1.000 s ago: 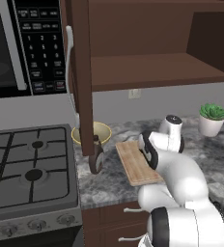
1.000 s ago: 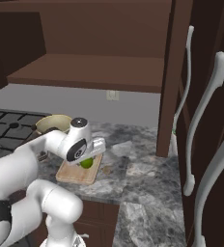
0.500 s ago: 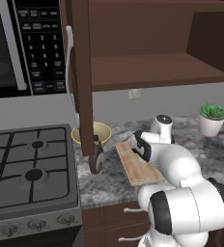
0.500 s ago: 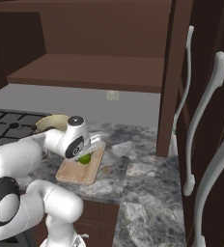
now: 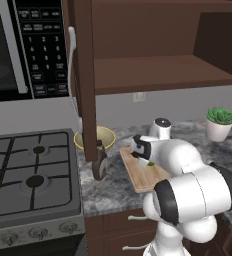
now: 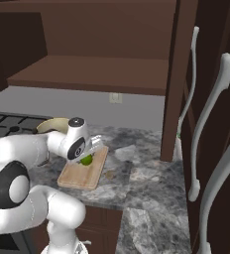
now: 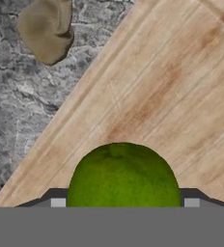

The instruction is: Open the cabinet. Place the bowl and condiment on the counter. Then place the lime and garlic on the cutting board.

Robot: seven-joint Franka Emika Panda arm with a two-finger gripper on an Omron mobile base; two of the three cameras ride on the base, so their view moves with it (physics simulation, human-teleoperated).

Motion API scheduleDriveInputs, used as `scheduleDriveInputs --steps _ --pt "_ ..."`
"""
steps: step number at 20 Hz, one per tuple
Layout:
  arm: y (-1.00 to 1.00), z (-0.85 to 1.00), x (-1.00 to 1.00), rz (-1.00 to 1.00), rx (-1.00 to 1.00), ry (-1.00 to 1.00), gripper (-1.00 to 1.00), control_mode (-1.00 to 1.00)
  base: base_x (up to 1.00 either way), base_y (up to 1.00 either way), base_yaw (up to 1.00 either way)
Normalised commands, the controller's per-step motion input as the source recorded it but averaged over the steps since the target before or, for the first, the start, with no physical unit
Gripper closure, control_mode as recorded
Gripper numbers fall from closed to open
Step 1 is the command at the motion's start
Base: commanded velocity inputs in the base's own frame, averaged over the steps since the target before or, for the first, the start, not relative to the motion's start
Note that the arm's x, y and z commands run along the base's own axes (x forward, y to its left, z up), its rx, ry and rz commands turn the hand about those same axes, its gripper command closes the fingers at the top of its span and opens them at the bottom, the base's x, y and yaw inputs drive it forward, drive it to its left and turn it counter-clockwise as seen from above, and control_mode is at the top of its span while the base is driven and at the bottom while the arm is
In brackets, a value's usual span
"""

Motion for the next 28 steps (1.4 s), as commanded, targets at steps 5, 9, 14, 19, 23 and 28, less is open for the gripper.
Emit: scheduleDriveInputs --steps 5,9,14,19,23,28 --pt "0.14 -0.02 0.24 -0.07 0.00 0.00 1.00 -1.00 0.00 0.00 0.00" --pt "0.15 -0.13 0.21 -0.06 0.02 0.00 1.00 -1.00 0.00 0.00 0.00" --pt "0.09 -0.23 0.11 -0.05 0.04 -0.02 1.00 -1.00 0.00 0.00 0.00" --pt "0.12 -0.23 0.17 -0.05 0.04 -0.01 1.00 -1.00 0.00 0.00 0.00" --pt "0.19 -0.31 0.20 -0.05 0.01 0.00 -1.00 -1.00 0.00 0.00 0.00" --pt "0.16 -0.30 0.07 -0.04 0.00 0.00 -1.00 -1.00 0.00 0.00 0.00"
